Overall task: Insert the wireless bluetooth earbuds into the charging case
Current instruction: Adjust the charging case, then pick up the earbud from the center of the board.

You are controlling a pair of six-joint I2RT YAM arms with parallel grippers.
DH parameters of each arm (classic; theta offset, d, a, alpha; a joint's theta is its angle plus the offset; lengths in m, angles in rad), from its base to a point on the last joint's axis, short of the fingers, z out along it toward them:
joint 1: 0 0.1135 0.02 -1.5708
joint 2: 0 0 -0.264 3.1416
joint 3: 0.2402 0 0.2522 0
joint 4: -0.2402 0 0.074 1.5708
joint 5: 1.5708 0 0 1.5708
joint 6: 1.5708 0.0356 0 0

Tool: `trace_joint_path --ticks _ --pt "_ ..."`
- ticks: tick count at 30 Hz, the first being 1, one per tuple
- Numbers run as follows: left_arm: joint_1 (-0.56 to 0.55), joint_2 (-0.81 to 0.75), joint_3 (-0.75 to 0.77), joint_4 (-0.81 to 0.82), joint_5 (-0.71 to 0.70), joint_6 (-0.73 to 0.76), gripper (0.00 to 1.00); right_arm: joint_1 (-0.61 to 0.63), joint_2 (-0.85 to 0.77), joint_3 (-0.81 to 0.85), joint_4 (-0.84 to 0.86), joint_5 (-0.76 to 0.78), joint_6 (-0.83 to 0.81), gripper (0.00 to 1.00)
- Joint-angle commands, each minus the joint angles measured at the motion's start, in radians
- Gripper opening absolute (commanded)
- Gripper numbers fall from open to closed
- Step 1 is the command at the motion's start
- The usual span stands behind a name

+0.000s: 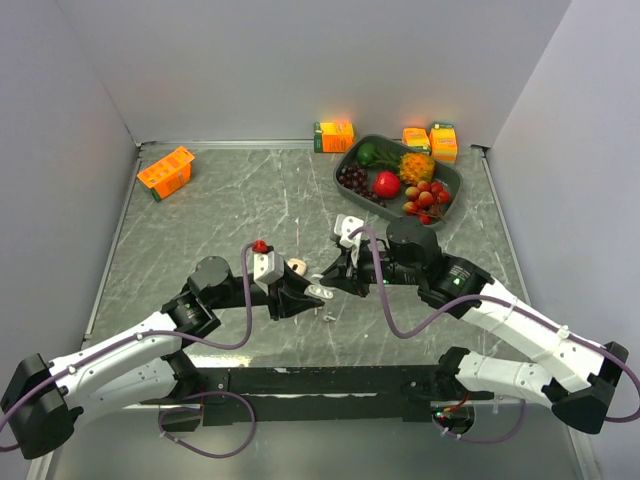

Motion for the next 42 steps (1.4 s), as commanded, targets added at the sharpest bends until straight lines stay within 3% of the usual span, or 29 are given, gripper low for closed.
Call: trace_joint_path --ticks 1,3,5,6,7,8,10,15,16,17,18,23,27,32,38,42 --pt "0.005 -0.02 0.007 0.042 0.014 0.003 0.22 0.016 -0.006 0.058 0.023 -0.005 -0.011 0.0" --pt "0.006 -0.024 0.004 0.04 0.006 0.002 0.22 0.017 -0.008 0.06 0.023 -0.005 -0.011 0.0" --pt "0.006 -0.024 0.001 0.042 0.006 0.002 0.14 0.018 -0.008 0.066 0.023 -0.004 -0.001 0.0" --pt "0.006 -0.023 -0.001 0.042 0.004 0.0 0.04 0.018 -0.006 0.069 0.024 -0.002 0.008 0.07" --pt "0.006 -0.023 -0.003 0.045 0.003 0.0 0.01 0.018 -0.006 0.077 0.023 -0.001 0.024 0.17" --pt "0.008 -0.023 -0.007 0.05 0.004 -0.001 0.02 0.018 -0.008 0.078 0.032 0.008 0.038 0.39" --pt "0.008 -0.024 -0.013 0.057 -0.006 -0.006 0.01 0.018 -0.014 0.078 0.046 0.038 0.073 0.57" --pt "0.011 -0.029 -0.024 0.036 -0.08 -0.024 0.01 0.008 -0.051 0.081 0.099 0.117 0.158 0.71" --pt "0.012 -0.041 -0.03 0.033 -0.1 -0.033 0.01 -0.007 -0.069 0.08 0.107 0.133 0.17 0.79" --pt "0.012 -0.05 -0.035 0.027 -0.124 -0.041 0.01 -0.016 -0.077 0.078 0.119 0.154 0.204 0.98" --pt "0.012 -0.06 -0.048 0.025 -0.15 -0.047 0.01 -0.027 -0.085 0.077 0.127 0.209 0.253 0.99" --pt "0.012 -0.153 -0.085 0.01 -0.354 -0.122 0.01 -0.168 -0.07 0.006 0.063 0.338 0.434 0.97" --pt "0.012 -0.239 -0.11 -0.015 -0.448 -0.155 0.02 -0.206 0.073 -0.047 -0.062 0.39 0.543 0.87" --pt "0.011 -0.343 -0.162 -0.003 -0.559 -0.173 0.02 -0.202 0.228 -0.144 0.047 0.401 0.565 0.78" --pt "0.003 -0.425 -0.153 -0.067 -0.572 -0.141 0.02 -0.157 0.469 0.033 -0.083 0.501 0.485 0.61" --pt "0.0 -0.468 -0.162 -0.065 -0.577 -0.139 0.02 -0.139 0.565 0.097 -0.117 0.489 0.448 0.58"
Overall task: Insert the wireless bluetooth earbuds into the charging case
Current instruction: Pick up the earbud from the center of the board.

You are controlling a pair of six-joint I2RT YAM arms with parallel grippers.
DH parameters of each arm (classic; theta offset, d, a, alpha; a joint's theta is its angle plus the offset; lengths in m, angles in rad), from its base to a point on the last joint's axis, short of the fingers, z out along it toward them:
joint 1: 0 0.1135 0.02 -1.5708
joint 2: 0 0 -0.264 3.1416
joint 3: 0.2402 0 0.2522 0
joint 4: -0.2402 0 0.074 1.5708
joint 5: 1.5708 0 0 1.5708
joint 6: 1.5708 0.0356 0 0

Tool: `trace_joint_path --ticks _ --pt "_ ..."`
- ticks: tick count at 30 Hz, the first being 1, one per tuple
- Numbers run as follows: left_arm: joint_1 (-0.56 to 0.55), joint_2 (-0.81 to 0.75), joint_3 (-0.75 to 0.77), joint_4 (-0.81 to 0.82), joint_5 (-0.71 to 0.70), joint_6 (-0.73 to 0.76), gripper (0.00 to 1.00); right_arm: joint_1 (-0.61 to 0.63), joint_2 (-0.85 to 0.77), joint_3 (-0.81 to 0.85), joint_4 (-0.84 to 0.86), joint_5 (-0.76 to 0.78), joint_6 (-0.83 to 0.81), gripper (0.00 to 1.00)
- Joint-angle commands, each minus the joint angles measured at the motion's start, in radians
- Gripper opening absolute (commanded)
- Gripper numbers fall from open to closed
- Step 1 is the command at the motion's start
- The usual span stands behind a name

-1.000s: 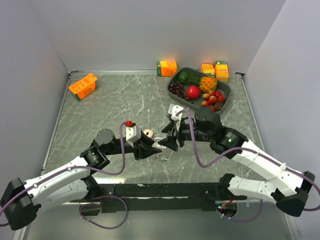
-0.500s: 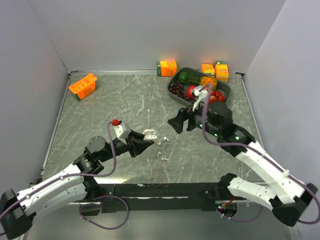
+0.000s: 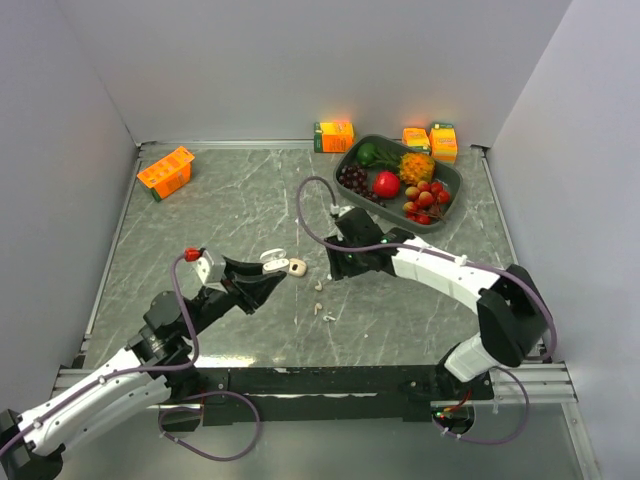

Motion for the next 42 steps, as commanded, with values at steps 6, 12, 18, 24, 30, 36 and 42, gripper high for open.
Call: trace_joint_path --ticks 6,12,18,24,30,36,42 --pt "-0.015 -0.077 0.003 0.002 -0.014 0.013 0.02 0.022 0.194 0.204 -0.089 0.018 -0.111 0.59" --pt "-0.027 -0.093 0.02 -0.031 0.003 0.027 0.02 0.026 0.294 0.27 -0.121 0.013 -0.133 0.6" --pt "-0.038 -0.1 0.024 -0.044 -0.002 0.033 0.02 0.028 0.341 0.291 -0.117 0.018 -0.131 0.57" --pt "-0.049 -0.1 0.023 -0.042 -0.003 0.033 0.02 0.029 0.384 0.304 -0.101 0.018 -0.125 0.55" --pt "-0.058 -0.099 0.023 -0.044 -0.009 0.038 0.02 0.031 0.404 0.308 -0.095 0.024 -0.127 0.51" --pt "-0.059 -0.086 0.02 -0.031 -0.003 0.035 0.02 0.029 0.421 0.307 -0.083 0.024 -0.12 0.47" --pt "-0.063 -0.086 0.02 -0.034 -0.005 0.035 0.02 0.032 0.43 0.31 -0.08 0.026 -0.12 0.43"
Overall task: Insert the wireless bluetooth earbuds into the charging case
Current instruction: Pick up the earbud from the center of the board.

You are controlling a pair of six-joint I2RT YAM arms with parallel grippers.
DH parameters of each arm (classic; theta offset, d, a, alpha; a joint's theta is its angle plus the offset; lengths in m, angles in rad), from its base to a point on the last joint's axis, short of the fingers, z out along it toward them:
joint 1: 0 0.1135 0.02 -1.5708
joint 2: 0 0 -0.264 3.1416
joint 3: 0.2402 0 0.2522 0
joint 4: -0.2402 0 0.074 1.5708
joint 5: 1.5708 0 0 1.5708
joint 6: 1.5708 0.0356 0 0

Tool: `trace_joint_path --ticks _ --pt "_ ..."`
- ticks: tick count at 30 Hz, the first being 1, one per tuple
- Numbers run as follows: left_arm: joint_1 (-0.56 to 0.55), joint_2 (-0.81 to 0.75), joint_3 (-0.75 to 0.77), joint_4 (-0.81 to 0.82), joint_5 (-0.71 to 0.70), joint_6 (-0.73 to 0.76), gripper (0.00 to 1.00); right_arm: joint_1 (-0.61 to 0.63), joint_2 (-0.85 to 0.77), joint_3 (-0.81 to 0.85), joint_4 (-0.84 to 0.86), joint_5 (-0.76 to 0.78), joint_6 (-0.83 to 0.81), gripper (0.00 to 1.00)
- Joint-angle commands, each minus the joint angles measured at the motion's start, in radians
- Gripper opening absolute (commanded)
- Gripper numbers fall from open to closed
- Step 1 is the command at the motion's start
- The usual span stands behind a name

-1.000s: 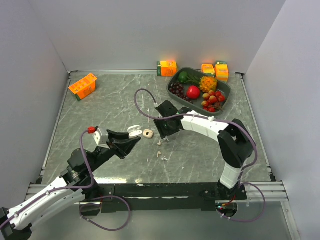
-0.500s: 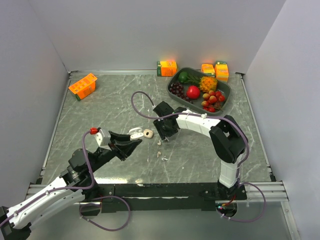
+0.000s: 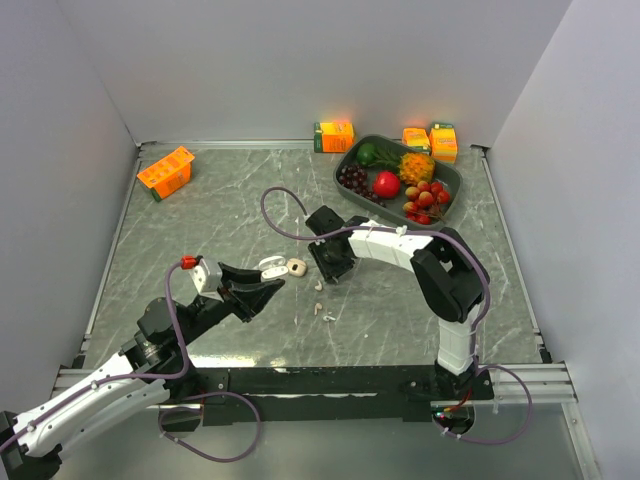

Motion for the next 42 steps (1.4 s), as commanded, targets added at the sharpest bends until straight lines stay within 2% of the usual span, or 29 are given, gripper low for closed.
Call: trace_joint_path --ticks 1,11,26,29,33,35,42 --pt "-0.007 0.001 0.018 0.035 0.006 0.005 0.02 0.006 0.018 0.048 0.017 0.013 0.0 0.43" --pt "-0.015 -0.003 0.018 0.032 0.005 0.006 0.02 0.012 0.036 0.06 0.016 0.01 -0.002 0.46" --pt "-0.025 -0.001 0.018 0.032 -0.004 0.005 0.02 0.014 -0.005 -0.006 0.035 0.018 0.032 0.25" --pt "-0.027 -0.004 0.018 0.03 -0.012 0.003 0.02 0.005 -0.049 -0.024 0.052 0.007 0.067 0.18" --pt "-0.025 -0.016 0.018 0.027 -0.024 0.003 0.02 -0.018 -0.109 -0.037 0.066 -0.01 0.115 0.04" --pt "-0.027 -0.015 0.025 0.021 -0.029 0.006 0.02 -0.026 -0.122 -0.035 0.066 -0.01 0.133 0.0" --pt "-0.028 -0.016 0.022 0.022 -0.05 0.003 0.02 -0.081 -0.164 -0.063 0.089 -0.053 0.239 0.0"
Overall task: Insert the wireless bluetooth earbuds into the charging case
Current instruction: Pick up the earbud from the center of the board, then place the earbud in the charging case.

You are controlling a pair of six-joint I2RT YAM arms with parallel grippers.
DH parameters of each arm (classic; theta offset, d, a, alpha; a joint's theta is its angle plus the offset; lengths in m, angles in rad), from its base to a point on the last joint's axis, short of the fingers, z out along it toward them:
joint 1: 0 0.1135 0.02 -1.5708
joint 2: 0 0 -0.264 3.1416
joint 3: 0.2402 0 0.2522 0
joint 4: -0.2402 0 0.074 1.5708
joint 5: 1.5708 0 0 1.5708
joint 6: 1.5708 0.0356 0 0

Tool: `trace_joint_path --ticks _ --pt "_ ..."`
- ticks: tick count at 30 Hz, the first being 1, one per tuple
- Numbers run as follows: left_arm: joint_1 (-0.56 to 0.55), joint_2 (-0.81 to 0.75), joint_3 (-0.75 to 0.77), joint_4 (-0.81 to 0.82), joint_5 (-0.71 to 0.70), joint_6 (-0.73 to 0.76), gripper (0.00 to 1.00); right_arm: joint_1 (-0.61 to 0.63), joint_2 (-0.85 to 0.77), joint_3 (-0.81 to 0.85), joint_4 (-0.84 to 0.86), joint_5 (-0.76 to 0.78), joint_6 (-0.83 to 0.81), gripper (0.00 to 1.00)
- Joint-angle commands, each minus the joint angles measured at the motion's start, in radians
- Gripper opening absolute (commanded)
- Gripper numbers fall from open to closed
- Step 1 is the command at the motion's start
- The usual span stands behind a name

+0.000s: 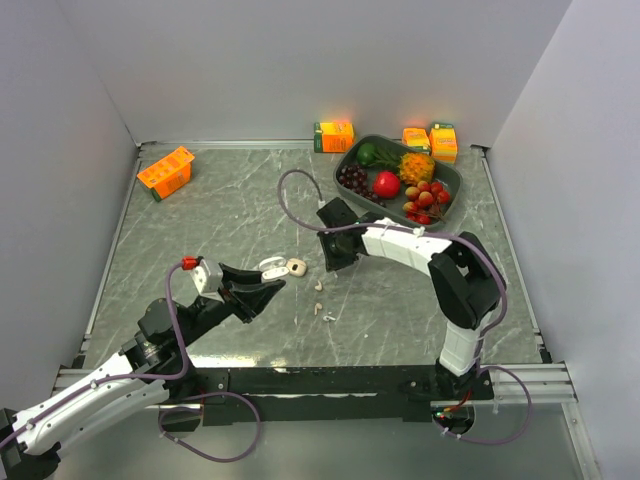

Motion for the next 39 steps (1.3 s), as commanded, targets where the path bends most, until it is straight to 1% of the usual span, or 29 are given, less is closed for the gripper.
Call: trace_joint_path --ticks 1,5,8,13,15,16,17,18,20,21,23,24,25,31,34,39 --pt "-0.004 -0.017 0.02 0.027 -0.029 0.003 0.02 -0.055 -0.083 -0.033 0.049 -0.036 0.132 0.0" --pt "-0.006 -0.025 0.013 0.034 -0.039 0.005 0.02 -0.089 -0.144 -0.092 0.102 -0.036 0.211 0.0" --pt "-0.006 -0.023 0.004 0.063 -0.096 0.008 0.02 -0.1 -0.224 -0.131 0.163 -0.014 0.252 0.0" --pt "-0.006 0.03 -0.01 0.14 -0.142 0.003 0.02 -0.097 -0.4 -0.2 0.302 0.002 0.266 0.0" --pt "-0.006 0.07 -0.012 0.18 -0.153 0.003 0.02 -0.092 -0.484 -0.249 0.393 0.033 0.266 0.0" --pt "-0.006 0.084 -0.013 0.195 -0.156 0.006 0.01 -0.088 -0.514 -0.267 0.431 0.039 0.258 0.0" --pt "-0.004 0.098 -0.012 0.209 -0.162 0.009 0.02 -0.082 -0.578 -0.31 0.507 0.076 0.245 0.0" --pt "-0.006 0.124 -0.012 0.226 -0.165 0.012 0.01 -0.057 -0.607 -0.327 0.548 0.103 0.234 0.0" --pt "-0.004 0.165 -0.012 0.275 -0.179 0.025 0.01 -0.024 -0.682 -0.365 0.63 0.163 0.174 0.0" --pt "-0.003 0.179 -0.012 0.292 -0.185 0.029 0.01 -0.005 -0.703 -0.375 0.658 0.223 0.151 0.0" --pt "-0.004 0.223 -0.007 0.341 -0.191 0.045 0.01 0.046 -0.751 -0.395 0.709 0.266 0.084 0.0" --pt "-0.004 0.24 -0.006 0.355 -0.188 0.051 0.01 0.059 -0.764 -0.399 0.75 0.303 0.065 0.0" --pt "-0.004 0.257 0.0 0.373 -0.184 0.055 0.01 0.09 -0.776 -0.404 0.77 0.311 0.035 0.0" --pt "-0.003 0.372 0.03 0.482 -0.155 0.1 0.01 0.168 -0.844 -0.421 0.876 0.358 -0.045 0.0" --pt "-0.003 0.411 0.046 0.516 -0.145 0.12 0.01 0.196 -0.873 -0.419 0.899 0.335 -0.058 0.0" --pt "0.0 0.458 0.062 0.553 -0.118 0.126 0.01 0.216 -0.907 -0.425 0.899 0.286 -0.026 0.0"
